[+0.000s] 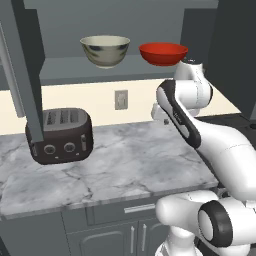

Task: Pick up the bowls from the cabinet and place each bowl in front of a stool on the dining counter.

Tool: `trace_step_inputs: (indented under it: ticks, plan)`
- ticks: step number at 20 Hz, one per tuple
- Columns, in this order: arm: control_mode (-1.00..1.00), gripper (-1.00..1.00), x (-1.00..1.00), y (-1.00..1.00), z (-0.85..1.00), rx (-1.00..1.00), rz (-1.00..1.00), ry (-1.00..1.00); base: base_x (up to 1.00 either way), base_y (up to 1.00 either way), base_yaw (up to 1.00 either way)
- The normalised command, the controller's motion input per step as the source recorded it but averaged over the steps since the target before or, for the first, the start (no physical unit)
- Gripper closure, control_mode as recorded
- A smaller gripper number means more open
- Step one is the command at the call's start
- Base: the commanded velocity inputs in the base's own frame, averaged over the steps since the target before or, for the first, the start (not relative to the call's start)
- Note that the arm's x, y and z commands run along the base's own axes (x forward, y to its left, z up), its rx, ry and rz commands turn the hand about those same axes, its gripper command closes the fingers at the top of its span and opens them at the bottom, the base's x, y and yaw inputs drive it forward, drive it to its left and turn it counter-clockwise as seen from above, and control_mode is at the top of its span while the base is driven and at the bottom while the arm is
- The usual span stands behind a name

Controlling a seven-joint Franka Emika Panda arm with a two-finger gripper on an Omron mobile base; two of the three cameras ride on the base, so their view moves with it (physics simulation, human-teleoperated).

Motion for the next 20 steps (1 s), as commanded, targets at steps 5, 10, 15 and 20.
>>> trace_step_inputs:
  ticks: [5,10,15,20]
  plan:
    - [-1.00,-1.00,-0.01,0.01,0.10,0.00,0.00,-0.04,0.00,0.00,0.00]
    - [-1.00,-1.00,0.00,0.00,0.47,0.00,-0.01,-0.21,0.00,0.00,0.00]
    - [-1.00,-1.00,0.00,0.00,0.63,0.13,-0.15,-0.19,0.00,0.00,0.00]
    - [-1.00,-1.00,0.06,0.04,0.58,0.18,-0.25,-0.20,0.00,0.00,0.00]
